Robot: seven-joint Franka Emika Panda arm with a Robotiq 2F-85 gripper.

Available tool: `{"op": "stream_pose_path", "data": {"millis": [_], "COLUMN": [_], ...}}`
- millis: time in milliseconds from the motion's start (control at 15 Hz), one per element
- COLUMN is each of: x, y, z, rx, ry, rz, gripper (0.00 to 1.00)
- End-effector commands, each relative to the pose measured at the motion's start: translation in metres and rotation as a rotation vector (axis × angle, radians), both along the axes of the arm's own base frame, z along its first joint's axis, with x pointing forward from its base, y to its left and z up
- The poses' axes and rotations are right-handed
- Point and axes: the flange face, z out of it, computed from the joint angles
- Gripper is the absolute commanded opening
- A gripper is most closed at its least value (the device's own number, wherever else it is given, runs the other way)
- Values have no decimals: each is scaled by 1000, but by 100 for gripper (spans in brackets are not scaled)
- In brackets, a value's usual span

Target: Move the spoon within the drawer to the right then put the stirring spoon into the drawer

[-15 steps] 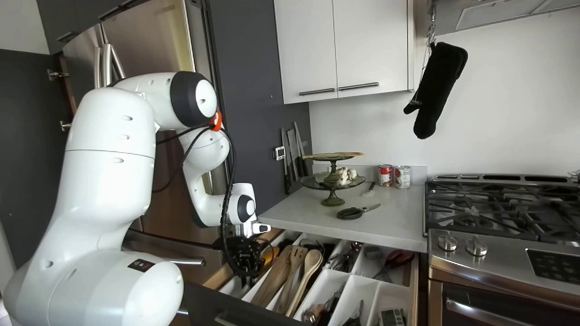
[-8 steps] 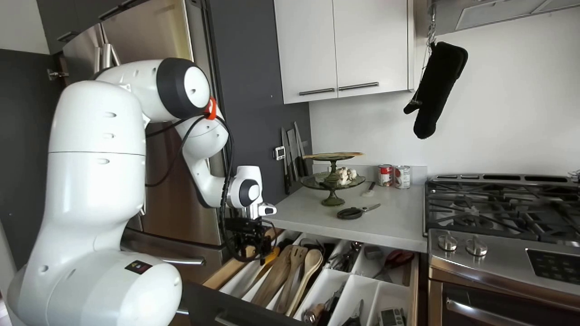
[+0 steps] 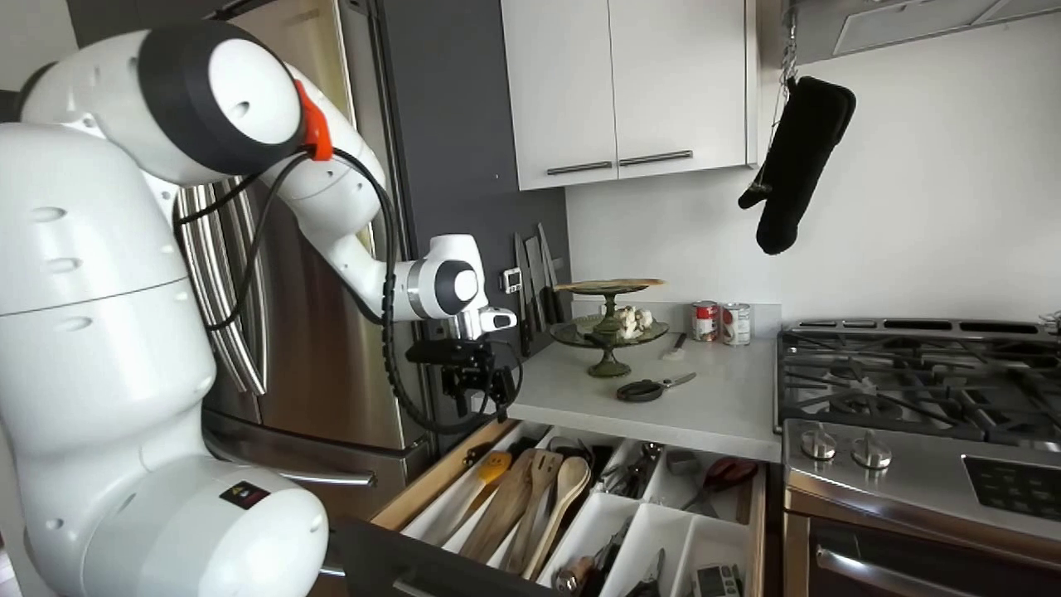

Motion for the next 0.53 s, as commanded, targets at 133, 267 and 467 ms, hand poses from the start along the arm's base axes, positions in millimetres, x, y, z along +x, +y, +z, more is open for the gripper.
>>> {"op": "stream_pose_path", "data": {"millis": [133, 267, 467], "x": [-63, -77, -68], "y": [-62, -87, -96], "z": [79, 100, 111], "rx": [9, 46, 36], "ry": [-154, -174, -174], "rz": [121, 135, 107], "gripper": [100, 100, 100]}}
